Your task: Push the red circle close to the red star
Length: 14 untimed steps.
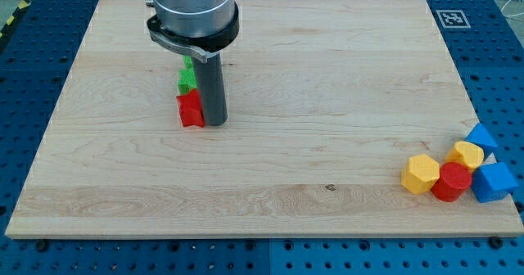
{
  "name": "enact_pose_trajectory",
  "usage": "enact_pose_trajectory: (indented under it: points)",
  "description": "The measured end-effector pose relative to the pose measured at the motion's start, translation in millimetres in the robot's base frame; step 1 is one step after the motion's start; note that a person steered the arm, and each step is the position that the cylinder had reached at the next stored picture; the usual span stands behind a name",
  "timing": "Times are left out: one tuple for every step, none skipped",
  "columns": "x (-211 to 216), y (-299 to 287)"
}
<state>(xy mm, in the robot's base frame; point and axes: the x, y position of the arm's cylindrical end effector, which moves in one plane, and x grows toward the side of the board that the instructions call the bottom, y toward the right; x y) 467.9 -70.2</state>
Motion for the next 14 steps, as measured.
enact_pose_trajectory:
  points:
    - [2, 29]
    - [49, 75]
    - [126, 114]
    - [150, 145]
    - [150, 197]
    - [150, 255]
    - [150, 285]
    - [141, 302]
    - [127, 315]
    - [116, 315]
    - [95, 311]
    - [72, 308]
    - [52, 301]
    - [52, 275]
